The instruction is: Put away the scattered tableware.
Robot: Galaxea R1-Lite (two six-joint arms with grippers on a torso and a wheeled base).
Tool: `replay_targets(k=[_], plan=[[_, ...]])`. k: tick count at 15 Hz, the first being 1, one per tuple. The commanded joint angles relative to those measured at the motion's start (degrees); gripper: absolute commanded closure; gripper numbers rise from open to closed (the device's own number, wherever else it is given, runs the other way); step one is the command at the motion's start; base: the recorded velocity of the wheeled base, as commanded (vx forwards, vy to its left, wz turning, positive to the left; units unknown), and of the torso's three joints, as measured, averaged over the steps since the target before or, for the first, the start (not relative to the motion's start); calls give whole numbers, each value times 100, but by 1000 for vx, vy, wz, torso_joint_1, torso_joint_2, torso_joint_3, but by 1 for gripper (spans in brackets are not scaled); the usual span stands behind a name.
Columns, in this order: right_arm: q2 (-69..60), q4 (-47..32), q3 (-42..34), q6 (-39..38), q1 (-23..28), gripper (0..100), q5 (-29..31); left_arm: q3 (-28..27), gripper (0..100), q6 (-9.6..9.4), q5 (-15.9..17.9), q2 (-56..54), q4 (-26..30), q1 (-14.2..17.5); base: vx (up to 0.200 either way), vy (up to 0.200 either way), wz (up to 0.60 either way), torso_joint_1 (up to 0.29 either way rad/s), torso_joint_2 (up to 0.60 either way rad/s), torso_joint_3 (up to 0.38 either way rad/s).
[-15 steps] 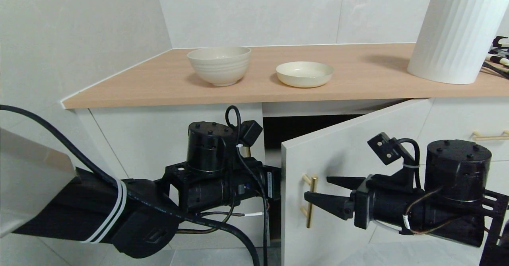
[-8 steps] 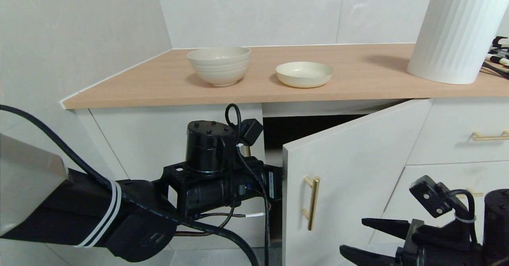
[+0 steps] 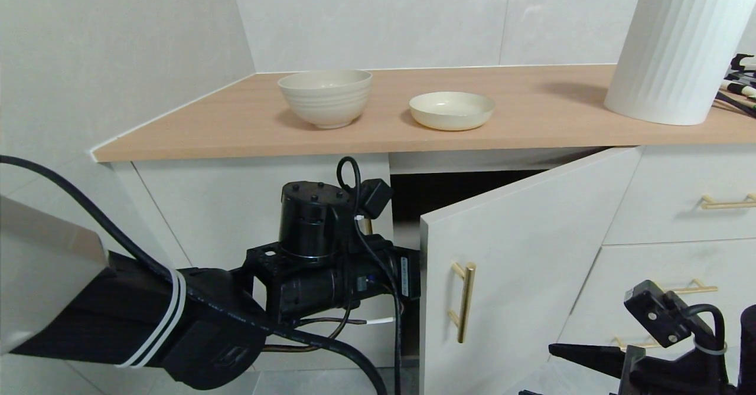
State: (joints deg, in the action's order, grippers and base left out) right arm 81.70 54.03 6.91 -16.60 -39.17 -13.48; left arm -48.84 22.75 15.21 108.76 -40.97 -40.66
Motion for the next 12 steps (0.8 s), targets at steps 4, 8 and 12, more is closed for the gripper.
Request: replay_targets(k=[4,8,12], plan=[[12,2,-6,-1,-3,0,-5,-38,100,2,25,48,-7,-13,-100,0,0,2,0,-1],[-5,2,-14,-1,-3,0,-5,-249,100,-7,25,303,-7,-92,-50,0,0,2,1,-1],[-84,2,-23,8,-3,0,-5,-311,100,-7,17,374,-7,-136,0,0,0,0,0,0]])
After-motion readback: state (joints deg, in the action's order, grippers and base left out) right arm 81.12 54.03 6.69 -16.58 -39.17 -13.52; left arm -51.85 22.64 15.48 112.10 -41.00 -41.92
